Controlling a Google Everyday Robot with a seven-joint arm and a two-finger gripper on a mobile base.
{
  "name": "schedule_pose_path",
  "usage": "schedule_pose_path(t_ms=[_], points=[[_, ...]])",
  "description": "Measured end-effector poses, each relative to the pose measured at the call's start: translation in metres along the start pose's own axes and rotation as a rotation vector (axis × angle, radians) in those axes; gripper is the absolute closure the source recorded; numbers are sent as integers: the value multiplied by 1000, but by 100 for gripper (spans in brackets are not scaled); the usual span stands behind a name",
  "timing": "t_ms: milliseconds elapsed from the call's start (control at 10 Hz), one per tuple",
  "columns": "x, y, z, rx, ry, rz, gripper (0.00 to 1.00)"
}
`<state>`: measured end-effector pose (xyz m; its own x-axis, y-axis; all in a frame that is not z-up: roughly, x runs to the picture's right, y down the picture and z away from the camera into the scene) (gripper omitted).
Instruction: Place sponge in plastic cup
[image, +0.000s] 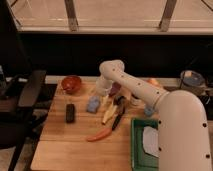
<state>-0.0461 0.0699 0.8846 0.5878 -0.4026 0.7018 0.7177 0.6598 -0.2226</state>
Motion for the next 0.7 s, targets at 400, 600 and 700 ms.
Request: schedule_pose_path(t_ms=[400,600,700], points=[[-8,-3,21,-12,-55,-20,35],[-13,-3,33,-34,-82,-35,35],[-15,-2,39,-48,-91,-40,35]])
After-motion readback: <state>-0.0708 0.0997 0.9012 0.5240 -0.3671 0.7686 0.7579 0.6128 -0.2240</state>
